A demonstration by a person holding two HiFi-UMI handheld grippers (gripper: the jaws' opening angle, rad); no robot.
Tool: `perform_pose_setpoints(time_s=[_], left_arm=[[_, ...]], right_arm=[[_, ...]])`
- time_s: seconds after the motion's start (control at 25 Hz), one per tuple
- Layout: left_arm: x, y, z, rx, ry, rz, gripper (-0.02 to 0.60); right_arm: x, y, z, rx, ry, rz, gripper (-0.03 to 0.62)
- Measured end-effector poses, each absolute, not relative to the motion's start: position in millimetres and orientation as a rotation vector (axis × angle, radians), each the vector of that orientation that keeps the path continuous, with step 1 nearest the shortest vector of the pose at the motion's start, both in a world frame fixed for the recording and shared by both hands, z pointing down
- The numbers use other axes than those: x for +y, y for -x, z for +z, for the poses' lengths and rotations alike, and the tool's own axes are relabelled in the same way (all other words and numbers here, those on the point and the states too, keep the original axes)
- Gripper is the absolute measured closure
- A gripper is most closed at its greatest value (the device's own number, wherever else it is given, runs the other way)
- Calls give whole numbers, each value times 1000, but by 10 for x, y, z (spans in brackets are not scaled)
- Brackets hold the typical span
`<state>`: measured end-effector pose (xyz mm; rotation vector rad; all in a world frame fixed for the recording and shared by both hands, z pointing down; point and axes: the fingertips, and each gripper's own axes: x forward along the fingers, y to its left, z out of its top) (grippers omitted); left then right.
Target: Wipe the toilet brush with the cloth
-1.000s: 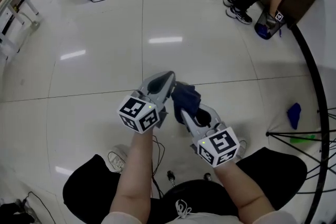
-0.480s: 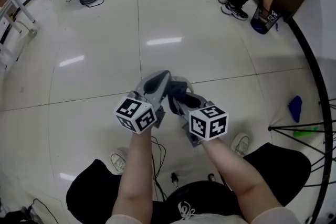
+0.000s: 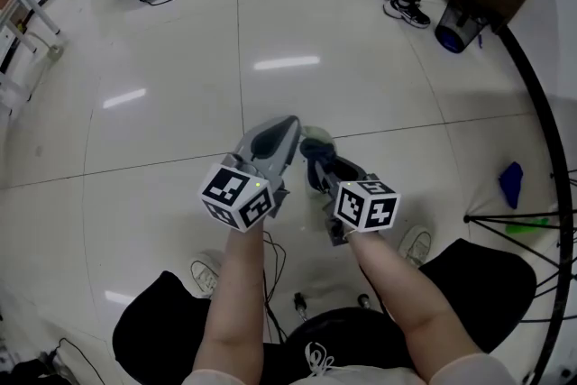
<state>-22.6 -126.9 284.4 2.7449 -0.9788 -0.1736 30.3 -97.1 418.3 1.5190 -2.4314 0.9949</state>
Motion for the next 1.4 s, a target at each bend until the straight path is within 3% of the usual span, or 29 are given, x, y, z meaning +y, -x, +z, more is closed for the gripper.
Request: perform_pose_setpoints(time_s=[0.96,1.12,1.4], left_arm=[[-1281,271,2806,-999,-2751,-177,575],[-1286,314,2847,-1038,-2729,-171,575],[-1199,549,2380,-1195,-2692,-269,575]], right_arm=[[-688,-591,5631,-2071,-1499,1344,525],[-510,-496,5286,-2180,-1436,1214,525],[-381,-907,4154,-2368,-1481,574,525]])
